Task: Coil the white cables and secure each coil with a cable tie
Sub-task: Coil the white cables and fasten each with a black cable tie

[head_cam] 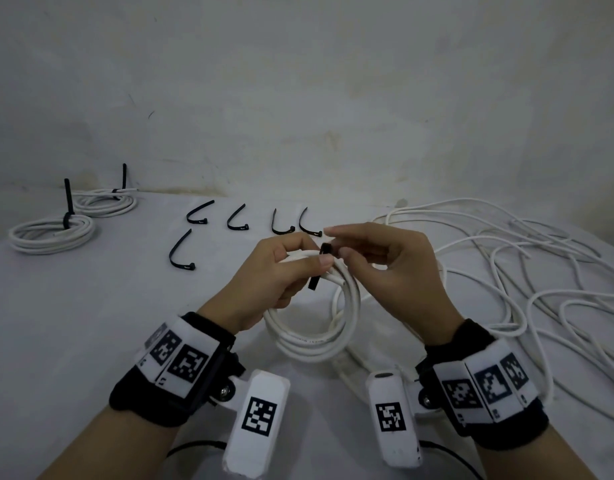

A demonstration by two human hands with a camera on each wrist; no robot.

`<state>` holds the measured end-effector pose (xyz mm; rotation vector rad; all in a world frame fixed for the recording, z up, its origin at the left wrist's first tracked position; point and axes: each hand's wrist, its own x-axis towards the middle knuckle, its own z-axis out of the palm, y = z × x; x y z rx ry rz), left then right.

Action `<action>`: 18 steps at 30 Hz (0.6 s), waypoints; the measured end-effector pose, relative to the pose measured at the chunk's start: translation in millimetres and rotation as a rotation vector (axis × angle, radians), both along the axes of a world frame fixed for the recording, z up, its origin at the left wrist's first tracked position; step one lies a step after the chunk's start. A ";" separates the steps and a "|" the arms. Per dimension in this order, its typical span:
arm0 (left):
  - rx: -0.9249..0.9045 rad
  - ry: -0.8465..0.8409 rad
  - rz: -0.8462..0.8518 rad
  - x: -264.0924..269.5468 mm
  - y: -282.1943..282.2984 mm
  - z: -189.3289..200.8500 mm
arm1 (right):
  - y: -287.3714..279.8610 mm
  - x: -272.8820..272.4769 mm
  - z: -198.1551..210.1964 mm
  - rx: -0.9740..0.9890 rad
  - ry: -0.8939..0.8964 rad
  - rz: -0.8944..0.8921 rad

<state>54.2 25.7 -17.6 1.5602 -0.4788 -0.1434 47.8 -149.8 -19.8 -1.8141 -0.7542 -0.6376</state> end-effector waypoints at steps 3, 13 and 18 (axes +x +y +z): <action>0.058 -0.064 0.029 -1.8 -0.1 -0.2 | -1.5 -3.9 3.8 0.000 0.045 0.033; 0.139 -0.148 0.072 -4.9 -5.8 2.1 | 4.8 -4.5 7.3 -0.066 -0.246 -0.199; 0.248 -0.197 0.215 -4.1 -6.7 -1.8 | 7.8 -4.7 8.9 0.042 -0.079 -0.227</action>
